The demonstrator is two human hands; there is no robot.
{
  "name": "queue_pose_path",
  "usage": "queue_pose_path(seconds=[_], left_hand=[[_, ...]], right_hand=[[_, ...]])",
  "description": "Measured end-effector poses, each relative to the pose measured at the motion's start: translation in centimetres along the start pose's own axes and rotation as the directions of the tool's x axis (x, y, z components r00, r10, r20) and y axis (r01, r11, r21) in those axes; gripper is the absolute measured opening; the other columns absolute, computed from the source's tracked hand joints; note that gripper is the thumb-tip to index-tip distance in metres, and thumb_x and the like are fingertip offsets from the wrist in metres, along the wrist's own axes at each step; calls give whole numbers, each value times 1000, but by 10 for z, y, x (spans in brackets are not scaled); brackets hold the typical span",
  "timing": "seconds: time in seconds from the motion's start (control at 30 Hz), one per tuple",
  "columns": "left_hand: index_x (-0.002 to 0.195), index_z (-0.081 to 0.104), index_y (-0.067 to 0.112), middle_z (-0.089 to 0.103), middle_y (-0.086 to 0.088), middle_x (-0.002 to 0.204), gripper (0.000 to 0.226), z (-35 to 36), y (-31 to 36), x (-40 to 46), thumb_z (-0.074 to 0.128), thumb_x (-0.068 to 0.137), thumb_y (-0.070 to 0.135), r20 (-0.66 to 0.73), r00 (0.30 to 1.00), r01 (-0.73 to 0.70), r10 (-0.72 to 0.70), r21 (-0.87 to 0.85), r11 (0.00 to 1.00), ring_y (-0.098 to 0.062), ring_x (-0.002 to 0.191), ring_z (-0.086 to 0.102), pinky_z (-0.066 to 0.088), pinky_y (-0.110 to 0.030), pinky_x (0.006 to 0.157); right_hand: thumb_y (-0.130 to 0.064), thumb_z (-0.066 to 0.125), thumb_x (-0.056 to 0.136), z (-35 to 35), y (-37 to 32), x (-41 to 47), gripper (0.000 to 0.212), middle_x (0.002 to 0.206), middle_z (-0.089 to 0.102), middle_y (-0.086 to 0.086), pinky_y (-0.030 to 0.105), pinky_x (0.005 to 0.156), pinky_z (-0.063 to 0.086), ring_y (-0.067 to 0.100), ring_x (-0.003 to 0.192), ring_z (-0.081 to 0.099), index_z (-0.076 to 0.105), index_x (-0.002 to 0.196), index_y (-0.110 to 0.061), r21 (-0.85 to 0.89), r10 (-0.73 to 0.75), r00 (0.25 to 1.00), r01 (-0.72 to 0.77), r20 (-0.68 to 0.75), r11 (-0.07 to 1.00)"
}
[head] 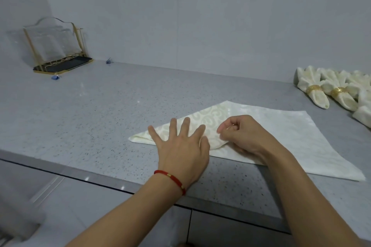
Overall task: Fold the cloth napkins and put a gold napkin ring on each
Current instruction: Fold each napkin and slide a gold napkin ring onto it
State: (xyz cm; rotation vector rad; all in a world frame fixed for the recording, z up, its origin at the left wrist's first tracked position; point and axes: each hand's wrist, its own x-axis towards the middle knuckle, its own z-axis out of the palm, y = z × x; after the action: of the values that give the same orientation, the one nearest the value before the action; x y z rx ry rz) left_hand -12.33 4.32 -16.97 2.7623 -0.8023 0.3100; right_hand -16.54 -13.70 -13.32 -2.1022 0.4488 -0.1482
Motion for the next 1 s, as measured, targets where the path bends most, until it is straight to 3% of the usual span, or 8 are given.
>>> queue_pose_path(seconds=[0.1,0.33,0.5,0.63,0.7,0.8,0.87,1.0], left_hand=[[147,39,45,34,1,161,59,3,0,0,14,94,43,0,1000,20,-20,37,999,-36,151,20,-4,-84,103],[152,22,47,16,-1,167,57,2,2,-1,22,95,46,21,998,65,-67,85,994,-44,151,6,-6,-86,100],[153,16,49,12,0,168,58,4,2,1,21,95,51,84,993,83,-89,70,994,-48,150,-1,-8,-86,99],[152,14,49,10,-2,169,57,4,1,1,20,95,51,111,990,74,-82,80,994,-51,150,-3,-10,-87,97],[151,14,49,10,-2,169,56,6,2,1,18,95,51,113,991,70,-79,79,994,-52,149,-3,-11,-88,96],[151,13,49,9,-2,169,57,5,3,2,18,94,50,128,989,63,-72,73,995,-52,149,-4,-10,-88,95],[152,10,49,8,-2,169,57,4,3,0,18,95,51,139,987,68,-79,82,994,-52,149,-4,-9,-88,96],[155,18,38,9,-8,168,59,-8,6,10,17,96,47,123,992,-54,25,238,970,-44,152,-10,-10,-85,101]], right_hand=[[-15,69,83,1,3,2,8,50,55,-15,28,56,36,3,43,46,75,86,-18,-29,-5,1000,5,-4,1000],[-14,72,81,1,0,-2,6,51,55,-13,27,54,37,1,40,46,72,86,-17,-66,-12,999,14,35,998],[-25,75,80,-1,-3,-8,13,70,62,-6,27,59,40,9,60,55,68,91,-25,-233,4,1000,2,26,973],[-45,66,84,-1,-8,2,18,78,64,-9,33,67,45,13,74,60,60,94,-31,-443,-213,949,91,-233,892],[-48,58,92,4,-13,17,28,109,67,-9,38,87,50,15,104,62,62,115,-32,-574,-343,924,189,-172,797],[-55,34,106,17,-10,41,61,168,26,-1,49,125,19,20,155,20,32,159,-26,-713,-239,966,235,96,660],[-61,17,106,25,4,49,68,173,-1,-5,52,127,-3,18,159,-5,8,165,-29,-742,-108,982,190,158,643],[-63,11,105,28,16,52,67,172,-10,-11,51,126,-11,14,158,-14,-1,165,-34,-726,-89,983,178,160,665]])
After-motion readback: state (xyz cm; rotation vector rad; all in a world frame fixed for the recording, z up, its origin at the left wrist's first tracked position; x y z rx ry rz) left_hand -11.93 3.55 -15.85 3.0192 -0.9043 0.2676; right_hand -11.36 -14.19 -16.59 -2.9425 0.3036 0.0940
